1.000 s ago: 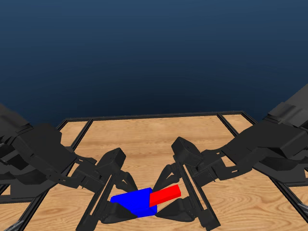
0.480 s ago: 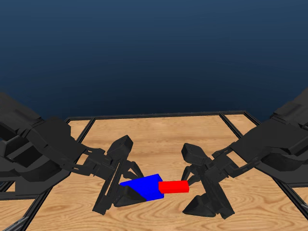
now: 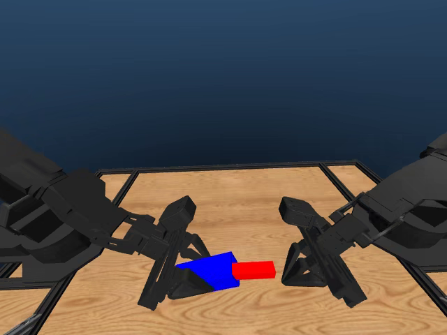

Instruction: Insert peg into socket

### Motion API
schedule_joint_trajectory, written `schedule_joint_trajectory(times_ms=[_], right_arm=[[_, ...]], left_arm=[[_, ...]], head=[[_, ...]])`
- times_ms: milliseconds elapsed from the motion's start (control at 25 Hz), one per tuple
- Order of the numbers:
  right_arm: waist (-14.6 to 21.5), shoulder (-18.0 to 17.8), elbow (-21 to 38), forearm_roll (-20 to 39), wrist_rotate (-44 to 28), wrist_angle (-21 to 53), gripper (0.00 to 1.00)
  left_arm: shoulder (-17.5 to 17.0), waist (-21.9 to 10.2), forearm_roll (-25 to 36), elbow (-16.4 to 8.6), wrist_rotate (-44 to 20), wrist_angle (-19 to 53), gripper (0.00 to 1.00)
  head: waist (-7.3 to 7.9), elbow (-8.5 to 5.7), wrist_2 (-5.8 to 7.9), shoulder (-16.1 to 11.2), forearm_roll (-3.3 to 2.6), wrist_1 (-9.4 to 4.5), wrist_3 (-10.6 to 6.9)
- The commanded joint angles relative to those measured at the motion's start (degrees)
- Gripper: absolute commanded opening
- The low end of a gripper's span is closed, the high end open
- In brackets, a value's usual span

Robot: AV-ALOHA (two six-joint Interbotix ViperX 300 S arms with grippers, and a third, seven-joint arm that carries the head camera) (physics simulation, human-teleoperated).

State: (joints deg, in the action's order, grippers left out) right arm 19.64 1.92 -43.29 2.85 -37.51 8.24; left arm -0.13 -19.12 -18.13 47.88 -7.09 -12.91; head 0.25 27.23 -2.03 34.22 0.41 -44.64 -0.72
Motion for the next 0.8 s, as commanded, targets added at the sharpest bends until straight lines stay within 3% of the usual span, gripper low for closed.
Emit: schedule_joint_trajectory(times_ms=[40,200,320,360,560,800], right_arm=[[1.6,1.1,8.1,8.0,-6.8,10.9,0.0],[2.9,-0.4,11.7,14.5,-12.2,13.3,0.0],[0.9,-3.6,13.6,16.6,-13.8,11.8,0.0],[0.6,-4.5,13.8,17.0,-14.3,12.0,0.0],[-2.9,-11.1,14.1,12.6,-10.9,2.8,0.0],[-3.3,-13.8,14.8,6.7,-4.9,-3.5,0.0]], left_arm=[[-0.1,0.3,0.8,-1.9,-1.0,-1.1,0.0],[0.3,0.6,2.6,-3.6,-2.8,0.8,0.0],[1.0,0.2,4.1,-5.4,-4.2,2.8,0.0],[1.0,0.8,4.6,-4.9,-3.5,3.7,0.0],[1.3,0.6,9.4,-8.3,-8.3,9.4,0.0],[0.7,-0.2,16.1,-9.2,-15.9,15.7,0.0]], head=[[-0.7,-1.1,-0.09,-0.5,-0.11,0.64,0.53],[-1.27,-1.07,-0.26,-0.6,-0.22,0.51,1.07],[-1.76,-0.99,-0.57,-0.5,-0.27,0.48,1.4],[-1.84,-0.98,-0.61,-0.5,-0.29,0.49,1.45],[-1.83,-0.72,-0.93,0.1,-0.22,0.47,1.51],[-1.23,-0.33,-0.84,1.1,-0.09,0.31,1.0]])
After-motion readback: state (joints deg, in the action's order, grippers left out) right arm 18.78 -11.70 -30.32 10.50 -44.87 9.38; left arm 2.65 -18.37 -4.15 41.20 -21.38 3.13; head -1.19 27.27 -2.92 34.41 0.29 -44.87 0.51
